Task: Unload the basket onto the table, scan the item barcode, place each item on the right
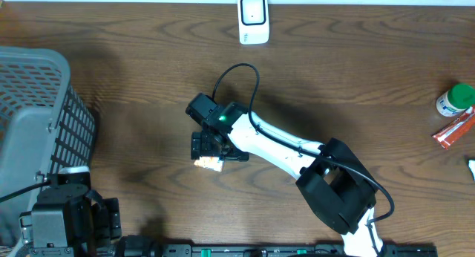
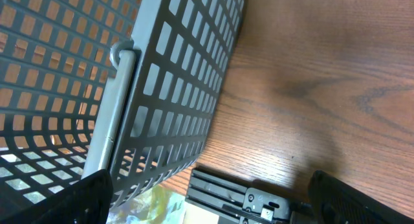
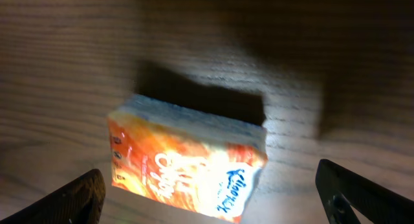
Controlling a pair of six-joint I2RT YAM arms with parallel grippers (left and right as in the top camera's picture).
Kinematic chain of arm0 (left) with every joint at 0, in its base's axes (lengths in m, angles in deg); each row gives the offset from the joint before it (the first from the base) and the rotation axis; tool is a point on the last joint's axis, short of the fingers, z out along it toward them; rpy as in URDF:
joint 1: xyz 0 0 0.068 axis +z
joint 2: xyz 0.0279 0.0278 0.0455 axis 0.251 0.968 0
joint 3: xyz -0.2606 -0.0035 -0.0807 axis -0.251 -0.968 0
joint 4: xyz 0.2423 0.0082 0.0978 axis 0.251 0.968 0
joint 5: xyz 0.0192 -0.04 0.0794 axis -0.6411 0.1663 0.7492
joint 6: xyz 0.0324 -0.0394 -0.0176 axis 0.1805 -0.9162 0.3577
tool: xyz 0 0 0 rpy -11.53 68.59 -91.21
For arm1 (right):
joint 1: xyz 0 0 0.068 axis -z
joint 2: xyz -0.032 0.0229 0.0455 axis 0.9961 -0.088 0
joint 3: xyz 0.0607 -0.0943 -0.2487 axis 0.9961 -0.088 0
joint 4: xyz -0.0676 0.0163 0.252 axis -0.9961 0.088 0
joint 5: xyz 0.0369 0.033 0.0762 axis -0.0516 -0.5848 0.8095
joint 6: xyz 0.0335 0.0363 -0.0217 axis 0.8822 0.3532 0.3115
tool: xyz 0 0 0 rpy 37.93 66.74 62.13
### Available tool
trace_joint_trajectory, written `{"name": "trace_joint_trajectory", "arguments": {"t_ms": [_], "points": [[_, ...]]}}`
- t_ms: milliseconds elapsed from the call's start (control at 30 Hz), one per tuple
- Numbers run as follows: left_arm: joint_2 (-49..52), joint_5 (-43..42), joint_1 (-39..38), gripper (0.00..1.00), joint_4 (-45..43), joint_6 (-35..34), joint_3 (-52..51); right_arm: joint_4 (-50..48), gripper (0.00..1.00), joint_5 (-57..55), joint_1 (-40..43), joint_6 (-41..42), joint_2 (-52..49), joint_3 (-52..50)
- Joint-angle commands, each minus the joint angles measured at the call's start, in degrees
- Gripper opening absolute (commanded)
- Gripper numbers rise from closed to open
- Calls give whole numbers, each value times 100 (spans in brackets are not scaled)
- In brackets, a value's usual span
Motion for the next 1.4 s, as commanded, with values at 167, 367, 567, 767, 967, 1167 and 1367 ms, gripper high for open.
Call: {"name": "trace_joint_trajectory", "arguments": {"t_ms": [167, 367, 567, 767, 967, 1167, 1367], "points": [[-4, 15, -22, 96, 13, -28, 28, -374, 99, 22, -24, -92, -85, -42], [-7, 15, -22, 96, 13, -28, 28, -501, 99, 46, -68, 20, -409, -42], [-4, 15, -22, 96, 13, -28, 28, -452, 82, 328, -177, 94, -870, -42], [-7, 15, -24, 96, 13, -28, 28, -138, 53, 304, -225, 107, -879, -22], [-7, 15, -22, 96, 13, -28, 28, 313, 51, 306, -37, -15, -778, 201], [-7, 15, -22, 96, 13, -28, 28, 2170, 55, 1298, 533, -1263, -568, 1451], [-7, 15, -22, 96, 13, -28, 28, 3276, 57, 2356, 1021, -2337, -562, 1904]]}}
